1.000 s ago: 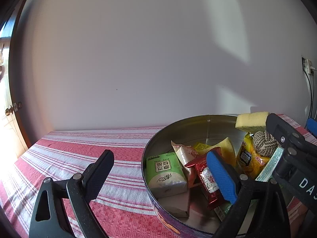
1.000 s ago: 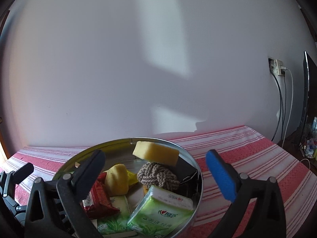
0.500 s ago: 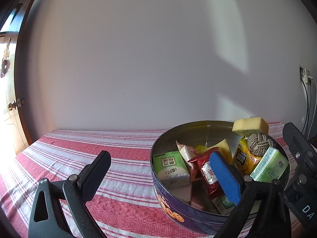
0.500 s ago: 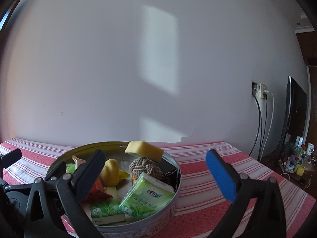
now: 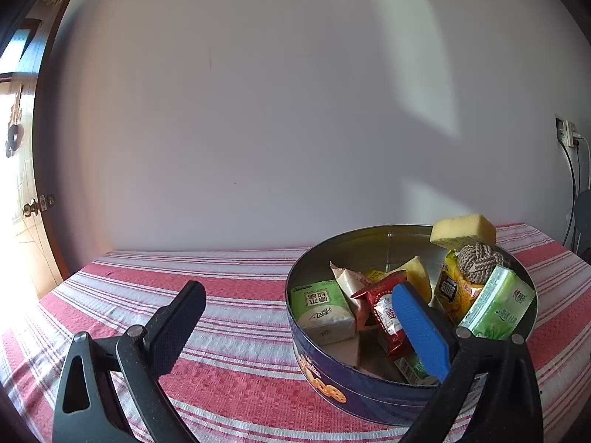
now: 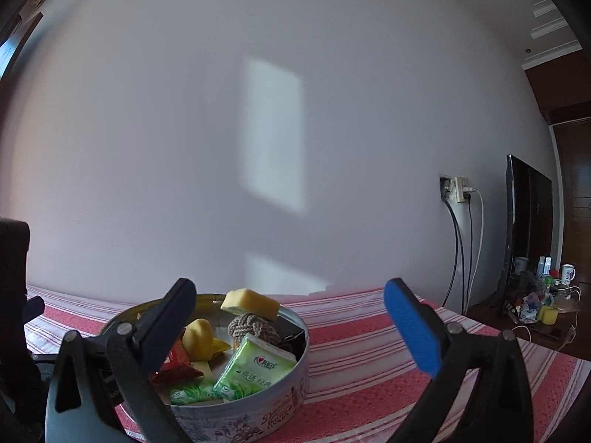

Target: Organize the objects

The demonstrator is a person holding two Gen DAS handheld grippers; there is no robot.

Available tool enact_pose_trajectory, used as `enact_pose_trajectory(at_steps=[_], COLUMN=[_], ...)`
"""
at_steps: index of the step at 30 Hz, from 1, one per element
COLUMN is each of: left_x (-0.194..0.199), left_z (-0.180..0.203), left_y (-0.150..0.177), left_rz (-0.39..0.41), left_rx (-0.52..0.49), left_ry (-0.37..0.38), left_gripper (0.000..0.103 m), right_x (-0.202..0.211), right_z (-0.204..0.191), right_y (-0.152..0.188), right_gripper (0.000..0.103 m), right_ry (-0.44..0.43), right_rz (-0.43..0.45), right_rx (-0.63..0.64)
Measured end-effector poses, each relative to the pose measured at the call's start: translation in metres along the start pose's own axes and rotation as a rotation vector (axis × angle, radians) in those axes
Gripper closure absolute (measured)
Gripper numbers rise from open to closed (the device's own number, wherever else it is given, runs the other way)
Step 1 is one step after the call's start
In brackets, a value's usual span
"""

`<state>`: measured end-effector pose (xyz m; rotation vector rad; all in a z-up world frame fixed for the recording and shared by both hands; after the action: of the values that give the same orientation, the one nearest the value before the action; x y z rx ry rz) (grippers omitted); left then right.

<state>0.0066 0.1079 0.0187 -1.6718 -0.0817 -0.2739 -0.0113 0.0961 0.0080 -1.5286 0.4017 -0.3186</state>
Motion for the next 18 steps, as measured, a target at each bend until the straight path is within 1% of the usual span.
enact_pose_trajectory(at_steps=[5, 13, 18], left_x=[0.0, 0.0, 0.0011], left_z=[0.001, 0.0005, 0.0019], left_y=[-0.0002, 0.0004, 0.0003], left_rz=[0.004, -0.002, -0.002], left_rx=[0.003, 0.002, 0.001], left_ry=[0.006, -0.006, 0.005], left_gripper=[0.001, 0.001, 0.001], right_x=[0.0011, 0.0014, 0.0026], right_z=[0.0004, 0.0027, 0.0043], right_y=[-0.0002, 0.0004, -0.0007], right_gripper=[0.0, 0.0, 0.0], right_ry=[-0.009, -0.007, -0.007], right_rz=[0.006, 0.001, 0.01], right_rx=[-0.003, -0.021, -0.033])
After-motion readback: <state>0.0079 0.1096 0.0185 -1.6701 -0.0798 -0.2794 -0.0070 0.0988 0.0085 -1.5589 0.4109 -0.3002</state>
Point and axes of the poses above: each gripper's, at about its wrist camera, not at the fingertips, and x roughly against the way its jaws point, z to its right, y to its underside, the point moved 10 cm from there along -x, roughly the way its jaws point, and after that the axes turned 3 degrees about z, right-handed, at the moved point
